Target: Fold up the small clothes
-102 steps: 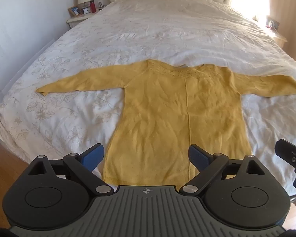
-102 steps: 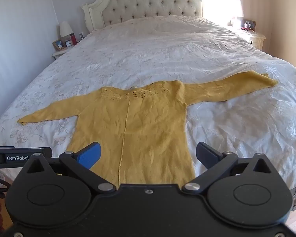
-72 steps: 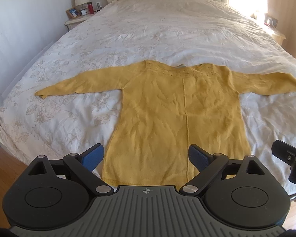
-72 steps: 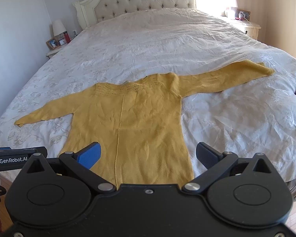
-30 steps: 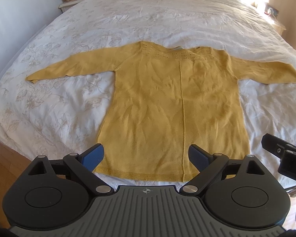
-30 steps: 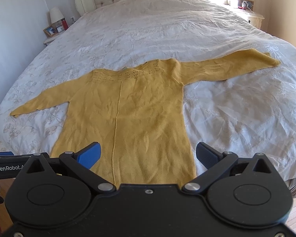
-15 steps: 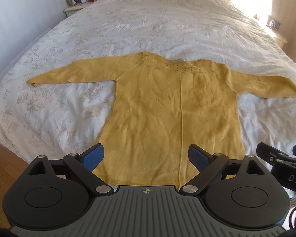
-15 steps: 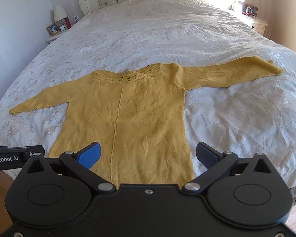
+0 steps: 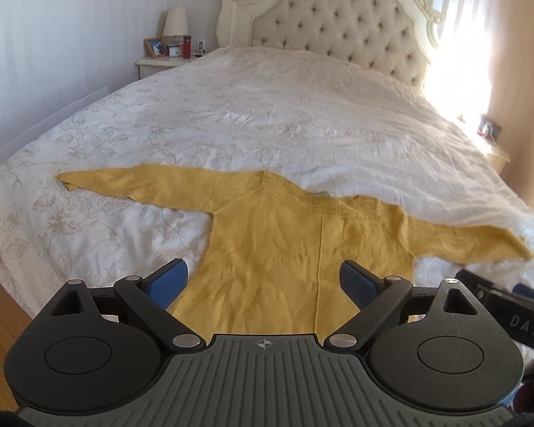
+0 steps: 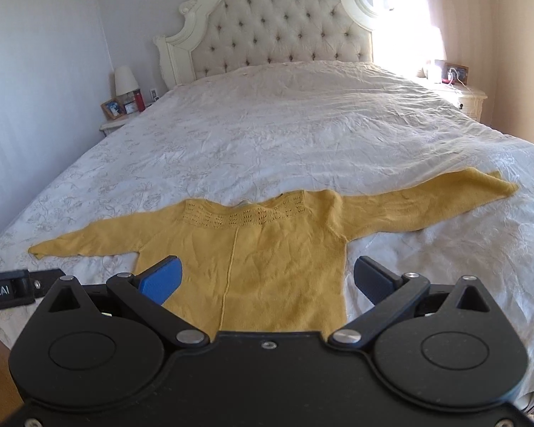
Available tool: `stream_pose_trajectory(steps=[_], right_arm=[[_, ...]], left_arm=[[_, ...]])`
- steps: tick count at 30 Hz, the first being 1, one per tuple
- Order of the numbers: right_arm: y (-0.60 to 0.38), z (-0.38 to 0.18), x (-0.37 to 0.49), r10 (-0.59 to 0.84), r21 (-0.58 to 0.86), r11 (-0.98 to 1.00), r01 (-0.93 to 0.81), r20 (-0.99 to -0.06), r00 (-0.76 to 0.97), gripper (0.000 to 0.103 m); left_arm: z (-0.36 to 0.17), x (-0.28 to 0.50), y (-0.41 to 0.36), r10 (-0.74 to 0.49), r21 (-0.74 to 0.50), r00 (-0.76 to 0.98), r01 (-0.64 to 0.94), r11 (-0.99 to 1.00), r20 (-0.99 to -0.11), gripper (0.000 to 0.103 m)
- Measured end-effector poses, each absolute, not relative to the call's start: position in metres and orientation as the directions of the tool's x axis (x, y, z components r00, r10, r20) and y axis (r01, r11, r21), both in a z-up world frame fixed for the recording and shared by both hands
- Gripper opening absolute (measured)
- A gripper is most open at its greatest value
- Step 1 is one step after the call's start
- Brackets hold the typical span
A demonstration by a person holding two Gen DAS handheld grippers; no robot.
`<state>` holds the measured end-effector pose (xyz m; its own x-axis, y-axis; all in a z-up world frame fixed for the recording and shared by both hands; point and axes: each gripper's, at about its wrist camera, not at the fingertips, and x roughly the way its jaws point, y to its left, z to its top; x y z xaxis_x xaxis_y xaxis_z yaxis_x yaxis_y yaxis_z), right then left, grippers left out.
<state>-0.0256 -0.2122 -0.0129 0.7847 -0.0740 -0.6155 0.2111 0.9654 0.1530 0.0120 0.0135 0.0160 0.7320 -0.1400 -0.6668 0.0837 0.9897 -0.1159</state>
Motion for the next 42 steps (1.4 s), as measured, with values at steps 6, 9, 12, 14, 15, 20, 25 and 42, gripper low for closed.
stream_pose_trajectory(steps=[6,9,12,14,15,20,25,42], right_arm=[[-0.204,-0.028,-0.002,-0.014,0.174,0.969,0.174,-0.667,0.745,0.102],[-0.204,-0.036,0.013,0.024,0.212,0.962,0.175,-0.699,0.715,0.102],[-0.204,-0.043,0.028,0.054,0.253,0.948,0.192,-0.724,0.687,0.102],[-0.203,-0.047,0.04,0.058,0.253,0.946,0.201,-0.744,0.666,0.101],[-0.202,-0.048,0.047,0.055,0.247,0.947,0.206,-0.755,0.653,0.101],[-0.194,-0.057,0.081,0.046,0.233,0.945,0.231,-0.792,0.609,0.094],[-0.185,-0.064,0.113,0.038,0.236,0.935,0.265,-0.809,0.586,0.083],[-0.143,-0.07,0.203,0.031,0.234,0.921,0.311,-0.841,0.541,0.074]], left_arm=[[-0.004,0.047,0.034,-0.097,-0.111,0.636,0.019,0.994,-0.766,0.093],[-0.016,0.066,0.05,-0.049,-0.068,0.624,-0.005,0.998,-0.78,0.091],[-0.031,0.096,0.075,-0.037,-0.083,0.574,-0.054,0.995,-0.818,0.075],[-0.043,0.118,0.097,-0.041,-0.115,0.533,-0.106,0.988,-0.845,0.069],[-0.05,0.129,0.11,-0.04,-0.128,0.514,-0.137,0.982,-0.857,0.067],[-0.07,0.181,0.172,0.009,-0.143,0.499,-0.265,0.953,-0.866,0.058],[-0.081,0.236,0.226,0.085,-0.098,0.521,-0.314,0.944,-0.849,0.058],[-0.175,0.374,0.317,0.005,-0.21,0.449,-0.427,0.88,-0.893,0.058]])
